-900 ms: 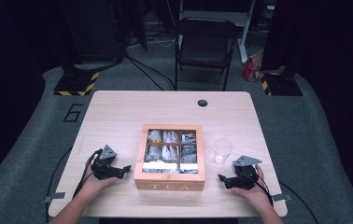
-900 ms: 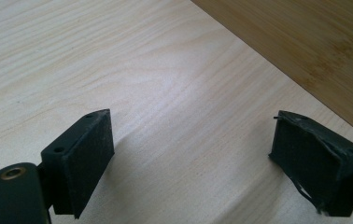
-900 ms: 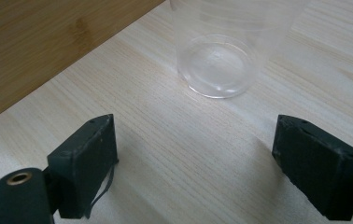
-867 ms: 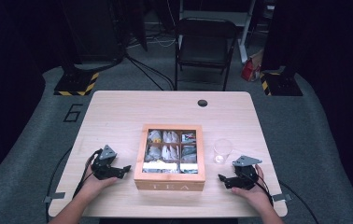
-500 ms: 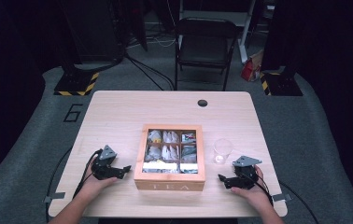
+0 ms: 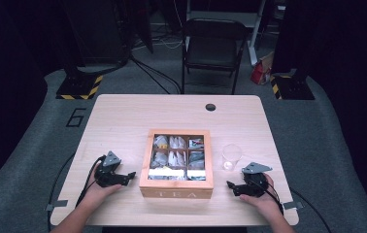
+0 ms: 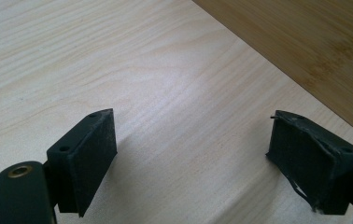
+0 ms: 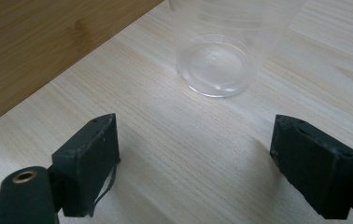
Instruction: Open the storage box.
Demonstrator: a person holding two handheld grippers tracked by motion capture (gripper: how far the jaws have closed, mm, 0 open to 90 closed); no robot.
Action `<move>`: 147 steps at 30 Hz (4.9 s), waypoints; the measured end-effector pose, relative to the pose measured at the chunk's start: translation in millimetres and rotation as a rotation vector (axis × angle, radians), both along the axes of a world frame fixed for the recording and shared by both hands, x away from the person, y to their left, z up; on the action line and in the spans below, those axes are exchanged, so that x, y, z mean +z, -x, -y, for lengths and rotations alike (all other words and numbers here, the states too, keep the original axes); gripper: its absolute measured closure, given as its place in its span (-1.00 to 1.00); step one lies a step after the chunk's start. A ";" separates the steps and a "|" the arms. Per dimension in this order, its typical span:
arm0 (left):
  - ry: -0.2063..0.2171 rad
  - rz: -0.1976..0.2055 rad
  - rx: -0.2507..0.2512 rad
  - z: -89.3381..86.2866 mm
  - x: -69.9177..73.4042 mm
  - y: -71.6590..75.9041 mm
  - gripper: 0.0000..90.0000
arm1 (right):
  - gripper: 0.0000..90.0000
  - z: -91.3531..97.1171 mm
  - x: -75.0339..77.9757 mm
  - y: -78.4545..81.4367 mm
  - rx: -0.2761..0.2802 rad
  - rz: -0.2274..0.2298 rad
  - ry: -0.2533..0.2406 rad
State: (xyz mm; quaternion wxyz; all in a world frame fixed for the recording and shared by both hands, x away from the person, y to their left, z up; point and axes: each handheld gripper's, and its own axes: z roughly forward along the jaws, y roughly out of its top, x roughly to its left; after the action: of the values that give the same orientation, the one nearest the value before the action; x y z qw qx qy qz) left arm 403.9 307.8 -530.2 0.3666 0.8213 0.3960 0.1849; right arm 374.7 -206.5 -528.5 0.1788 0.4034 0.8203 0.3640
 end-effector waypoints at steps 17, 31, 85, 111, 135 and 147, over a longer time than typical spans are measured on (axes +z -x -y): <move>0.033 -0.054 0.026 -6.8 7.1 -0.2 -0.37 | -0.39 2.6 12.8 4.0 -0.022 0.013 -0.011; 0.079 -0.064 0.001 -1.3 28.7 13.4 -0.19 | -0.26 -1.8 22.6 10.6 -0.006 0.009 -0.017; 0.131 -0.017 -0.133 17.6 73.0 79.5 0.14 | 0.15 -49.0 67.5 56.5 0.229 -0.020 -0.125; 0.124 -0.046 -0.207 33.6 64.3 88.5 0.23 | 0.43 -63.8 62.7 57.1 0.259 0.004 -0.116; 0.104 -0.031 -0.229 44.7 64.5 87.0 0.42 | 0.40 -64.7 60.6 55.2 0.269 0.002 -0.115; 0.079 -0.026 -0.231 48.6 64.5 86.5 0.46 | 0.42 -68.0 60.3 54.7 0.260 0.009 -0.099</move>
State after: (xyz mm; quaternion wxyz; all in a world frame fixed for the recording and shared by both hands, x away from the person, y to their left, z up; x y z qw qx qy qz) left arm 317.4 259.2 -465.7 0.4124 0.8487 0.3103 0.1151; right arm 320.0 -138.5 -468.3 0.1136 0.3003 0.8460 0.4257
